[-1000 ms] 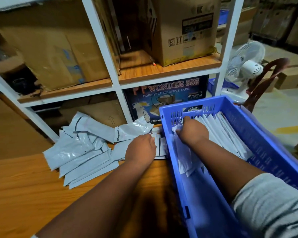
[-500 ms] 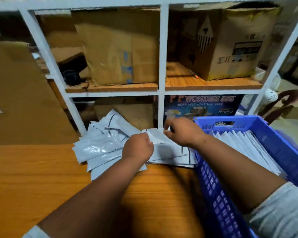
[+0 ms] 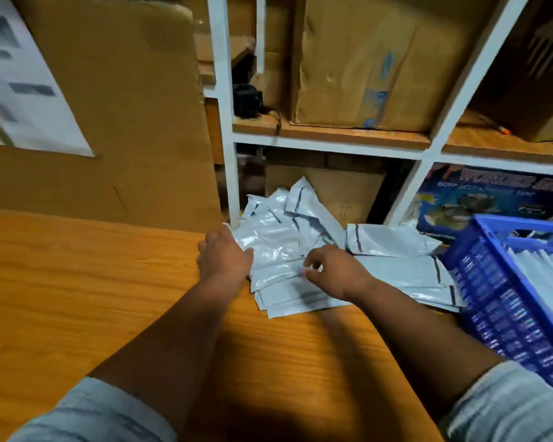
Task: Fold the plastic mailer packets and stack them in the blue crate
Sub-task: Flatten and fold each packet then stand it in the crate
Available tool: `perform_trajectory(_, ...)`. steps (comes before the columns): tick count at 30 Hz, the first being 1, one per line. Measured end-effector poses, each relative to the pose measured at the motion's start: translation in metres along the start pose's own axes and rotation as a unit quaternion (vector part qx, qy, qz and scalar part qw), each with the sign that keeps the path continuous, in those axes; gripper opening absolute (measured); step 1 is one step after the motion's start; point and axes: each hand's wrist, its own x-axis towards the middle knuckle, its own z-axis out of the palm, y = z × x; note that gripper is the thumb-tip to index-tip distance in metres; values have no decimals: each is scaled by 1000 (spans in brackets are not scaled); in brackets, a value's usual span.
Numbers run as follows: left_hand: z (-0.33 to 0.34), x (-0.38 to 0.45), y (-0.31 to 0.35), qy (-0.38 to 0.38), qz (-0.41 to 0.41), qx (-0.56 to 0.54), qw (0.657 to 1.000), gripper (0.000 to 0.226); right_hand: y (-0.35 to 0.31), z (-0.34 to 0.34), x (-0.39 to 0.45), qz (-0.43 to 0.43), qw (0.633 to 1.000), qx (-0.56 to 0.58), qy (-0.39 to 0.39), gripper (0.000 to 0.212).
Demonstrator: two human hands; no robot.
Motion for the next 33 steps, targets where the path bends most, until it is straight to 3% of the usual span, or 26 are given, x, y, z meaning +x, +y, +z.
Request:
perform_trajectory(4,11,23,-24,-67,-9,-118,991,74,-5,20,-2,10,998,35,58,11)
perform_trajectory(12,8,9,-6,-98,88,-283,950,31,-7,23,-13,42,991,83,93,5)
perform_trajectory(15,0,-28,-6,-113,190,-287,932,28,-10,15,-42,42,975,93,197,29)
perform_trajectory(17,-3,-60,-8,-105,314,-259,907,29,-7,7,-78,-19,965,-31,259,59)
perform_trajectory(19,2,-99,-10,-107,447,-213,862,34,5,3,-115,-114,953,-171,222,80)
perform_trajectory(21,21,-136,-11,-121,520,-157,831,38,29,9,-144,-150,953,-233,123,88)
perform_trajectory(24,63,-178,-13,-141,585,-91,793,43,77,37,-184,-119,979,-165,10,86)
perform_trajectory(27,100,-202,-29,-139,630,9,764,36,117,71,-225,-87,982,-160,-49,85)
perform_trajectory(30,116,-221,-44,-162,599,115,776,54,127,92,-260,-58,983,-172,-28,69)
perform_trajectory(33,112,-238,-42,-152,545,67,822,51,124,99,-283,-56,983,-174,-11,62)
